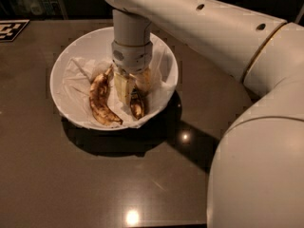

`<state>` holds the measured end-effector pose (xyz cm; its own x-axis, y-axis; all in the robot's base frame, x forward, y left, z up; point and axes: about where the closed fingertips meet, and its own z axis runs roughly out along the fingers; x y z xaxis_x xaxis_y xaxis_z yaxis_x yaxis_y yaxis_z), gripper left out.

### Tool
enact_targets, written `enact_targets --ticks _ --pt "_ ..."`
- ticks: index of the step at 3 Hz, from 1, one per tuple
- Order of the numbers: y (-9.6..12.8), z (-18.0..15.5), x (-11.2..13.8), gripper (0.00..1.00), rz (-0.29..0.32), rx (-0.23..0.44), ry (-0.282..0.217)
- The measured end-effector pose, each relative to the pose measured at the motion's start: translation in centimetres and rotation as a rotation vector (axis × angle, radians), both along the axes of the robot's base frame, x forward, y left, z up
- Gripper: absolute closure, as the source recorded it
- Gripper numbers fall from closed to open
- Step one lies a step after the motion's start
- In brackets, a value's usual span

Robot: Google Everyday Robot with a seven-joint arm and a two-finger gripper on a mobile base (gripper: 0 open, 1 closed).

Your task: Pick banana from white bowl

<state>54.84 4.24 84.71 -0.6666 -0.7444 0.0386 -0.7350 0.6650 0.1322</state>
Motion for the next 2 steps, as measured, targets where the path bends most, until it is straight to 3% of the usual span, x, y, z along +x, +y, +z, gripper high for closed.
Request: enact_targets --ticks 1,2 --pt "0.5 0.2 0.4 1.00 0.003 0.023 -0.029" --pt "-0.3 2.6 -0.8 1.00 0.044 0.080 -0.066"
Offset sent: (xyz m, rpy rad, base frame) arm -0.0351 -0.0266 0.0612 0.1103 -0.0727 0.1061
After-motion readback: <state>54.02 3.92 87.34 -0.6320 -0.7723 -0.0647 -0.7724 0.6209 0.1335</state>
